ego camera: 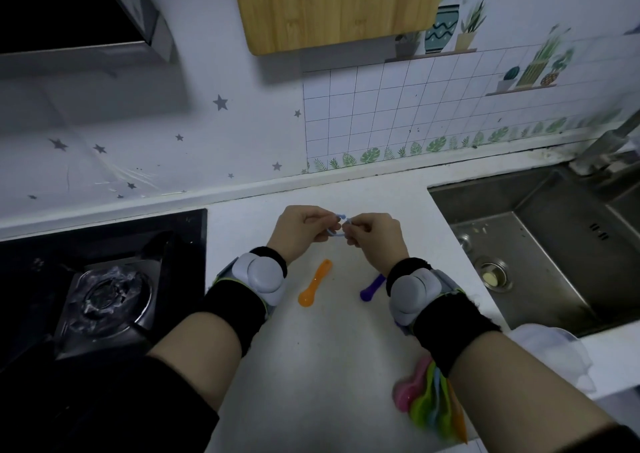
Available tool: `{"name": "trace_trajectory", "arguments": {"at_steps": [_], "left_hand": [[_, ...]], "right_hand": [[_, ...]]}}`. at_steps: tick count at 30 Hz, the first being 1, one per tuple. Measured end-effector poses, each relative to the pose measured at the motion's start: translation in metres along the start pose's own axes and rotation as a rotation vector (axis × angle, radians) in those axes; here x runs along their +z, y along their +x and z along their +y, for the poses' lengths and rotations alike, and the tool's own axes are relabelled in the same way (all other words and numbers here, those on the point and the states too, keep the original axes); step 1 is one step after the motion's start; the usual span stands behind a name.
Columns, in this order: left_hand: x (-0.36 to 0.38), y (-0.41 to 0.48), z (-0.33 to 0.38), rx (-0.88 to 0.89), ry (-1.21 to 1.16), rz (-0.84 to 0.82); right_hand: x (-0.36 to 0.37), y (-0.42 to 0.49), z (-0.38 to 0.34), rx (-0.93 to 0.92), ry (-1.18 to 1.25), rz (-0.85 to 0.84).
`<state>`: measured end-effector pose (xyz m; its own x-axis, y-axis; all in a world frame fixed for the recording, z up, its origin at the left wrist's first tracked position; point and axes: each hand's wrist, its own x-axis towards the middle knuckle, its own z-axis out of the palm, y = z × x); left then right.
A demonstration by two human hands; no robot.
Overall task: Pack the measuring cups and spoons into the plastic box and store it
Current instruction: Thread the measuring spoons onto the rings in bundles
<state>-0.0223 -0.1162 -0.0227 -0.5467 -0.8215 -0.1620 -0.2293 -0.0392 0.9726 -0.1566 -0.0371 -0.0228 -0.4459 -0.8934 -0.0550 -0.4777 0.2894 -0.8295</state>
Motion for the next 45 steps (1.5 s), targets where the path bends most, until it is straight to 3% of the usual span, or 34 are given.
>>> {"name": "trace_trajectory", "arguments": {"at_steps": [13,18,22,27,45], "left_hand": [[-0.014,-0.005,-0.012,-0.016,0.05,0.055],[-0.027,-0.001,-0.019,-0.041,0.055,0.094],[-0.035,-0.002,-0.028,-0.057,0.071,0.086],[-0.043,-0.003,-0.037,-0.078,0.056,0.078],[-0.056,0.003,-0.036,-0.085,0.109,0.05]], "right_hand": [[0.025,-0.005,0.0,0.056,0.049,-0.031],[0.046,-0.01,0.024,0.315,-0.048,0.05],[0.069,-0.017,0.037,0.513,-0.156,-0.007],[0.091,-0.016,0.039,0.626,-0.194,-0.053],[0.107,0.001,0.026,0.603,-0.23,-0.086]]}}
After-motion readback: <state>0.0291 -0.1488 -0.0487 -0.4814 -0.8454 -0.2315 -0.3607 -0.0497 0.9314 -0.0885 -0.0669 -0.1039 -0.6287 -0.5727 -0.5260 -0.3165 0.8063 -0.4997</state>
